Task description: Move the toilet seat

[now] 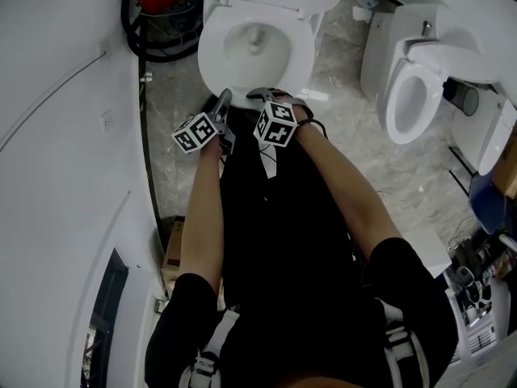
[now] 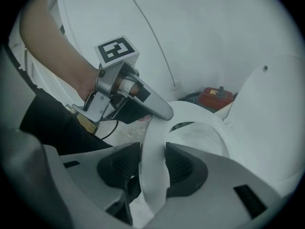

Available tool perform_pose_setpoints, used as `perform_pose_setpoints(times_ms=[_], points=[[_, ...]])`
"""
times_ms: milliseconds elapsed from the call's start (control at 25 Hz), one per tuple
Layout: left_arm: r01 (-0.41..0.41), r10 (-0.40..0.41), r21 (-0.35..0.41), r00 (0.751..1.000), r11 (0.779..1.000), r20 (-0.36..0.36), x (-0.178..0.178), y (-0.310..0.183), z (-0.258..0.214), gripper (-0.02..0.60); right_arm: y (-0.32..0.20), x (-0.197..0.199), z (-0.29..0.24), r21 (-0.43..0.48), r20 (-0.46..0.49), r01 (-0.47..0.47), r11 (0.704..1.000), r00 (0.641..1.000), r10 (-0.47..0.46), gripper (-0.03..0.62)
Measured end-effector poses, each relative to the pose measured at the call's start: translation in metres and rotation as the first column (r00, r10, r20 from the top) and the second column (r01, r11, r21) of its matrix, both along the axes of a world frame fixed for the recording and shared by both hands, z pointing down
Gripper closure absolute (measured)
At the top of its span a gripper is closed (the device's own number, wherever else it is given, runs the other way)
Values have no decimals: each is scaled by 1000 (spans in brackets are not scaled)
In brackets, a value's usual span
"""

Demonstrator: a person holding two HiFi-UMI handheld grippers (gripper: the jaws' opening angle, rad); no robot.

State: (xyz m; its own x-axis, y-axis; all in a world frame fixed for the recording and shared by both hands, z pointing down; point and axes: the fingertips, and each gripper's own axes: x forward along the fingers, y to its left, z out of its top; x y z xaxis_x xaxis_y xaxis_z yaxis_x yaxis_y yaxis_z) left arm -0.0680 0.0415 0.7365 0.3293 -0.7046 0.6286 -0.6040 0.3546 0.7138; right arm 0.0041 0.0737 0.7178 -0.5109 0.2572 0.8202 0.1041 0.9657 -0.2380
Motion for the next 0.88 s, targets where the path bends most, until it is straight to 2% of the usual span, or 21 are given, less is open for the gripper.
perform_pose_setpoints(times_ms=[320, 520, 760, 880], points=[[-24, 25, 11, 998, 1000, -58, 3, -15, -15, 405, -17, 5, -19, 46, 23, -82, 996, 996, 81, 437], [-59, 61, 22, 994, 998, -91, 4, -22, -25, 402, -24, 5, -28, 86, 9, -95, 992, 995, 95, 448], [-84, 88, 39, 989, 996, -120, 3, -31, -36, 402, -33, 4, -40, 145, 13, -156, 977, 988, 156, 462], [-86, 94, 53, 983, 995, -157, 4, -38, -45, 402, -42, 6, -49, 171, 31, -195, 966, 981, 193, 468]])
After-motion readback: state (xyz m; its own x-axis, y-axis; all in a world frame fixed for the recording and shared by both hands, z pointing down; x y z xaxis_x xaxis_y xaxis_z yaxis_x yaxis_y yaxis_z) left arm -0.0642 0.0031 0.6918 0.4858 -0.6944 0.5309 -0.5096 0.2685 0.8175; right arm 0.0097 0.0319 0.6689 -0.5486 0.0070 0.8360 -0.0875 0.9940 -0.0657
